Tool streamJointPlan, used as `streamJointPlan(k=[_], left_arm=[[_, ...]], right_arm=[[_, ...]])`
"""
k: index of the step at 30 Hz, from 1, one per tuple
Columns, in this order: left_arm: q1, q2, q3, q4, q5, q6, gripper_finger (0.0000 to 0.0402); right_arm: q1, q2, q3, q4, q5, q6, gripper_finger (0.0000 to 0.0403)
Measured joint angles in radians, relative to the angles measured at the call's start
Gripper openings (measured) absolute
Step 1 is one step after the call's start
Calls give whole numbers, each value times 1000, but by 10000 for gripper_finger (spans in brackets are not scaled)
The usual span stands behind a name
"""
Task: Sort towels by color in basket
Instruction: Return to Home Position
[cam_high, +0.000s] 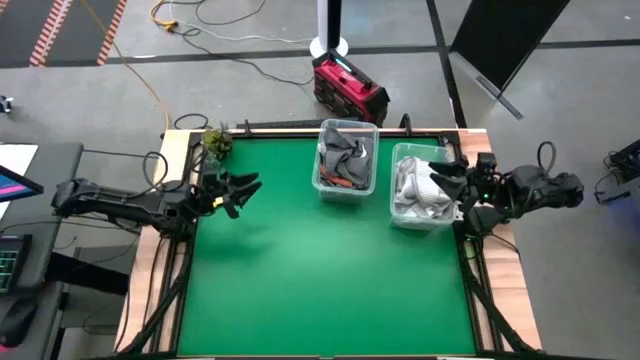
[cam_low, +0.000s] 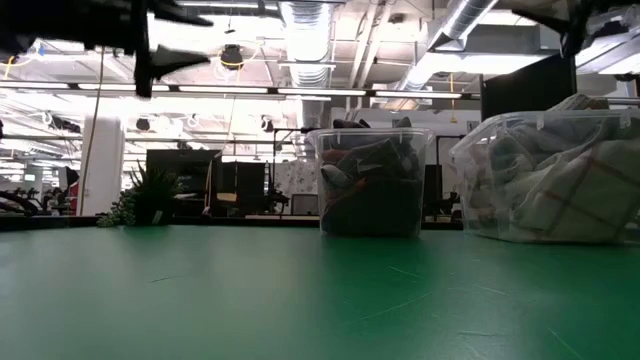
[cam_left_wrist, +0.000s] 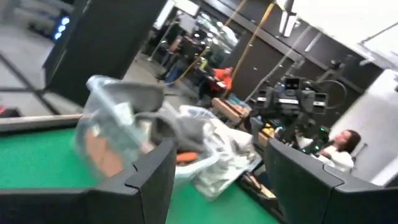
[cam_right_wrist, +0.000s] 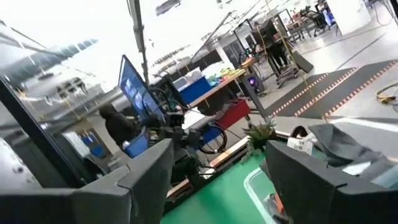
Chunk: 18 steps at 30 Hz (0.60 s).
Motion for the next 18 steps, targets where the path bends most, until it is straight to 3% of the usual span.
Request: streamJointPlan(k=[7,11,18], left_arm=[[32,-57,-144,49,-27,-118,201],[71,-94,-194,116,-28,-111,173],[130,-157,-217,93,-28,-56,127]], right_arm=[[0,-125,-139,81,0,70,285],[0,-166,-258,268,-1,72,285],[0,-179,-472,623,0,88,285]])
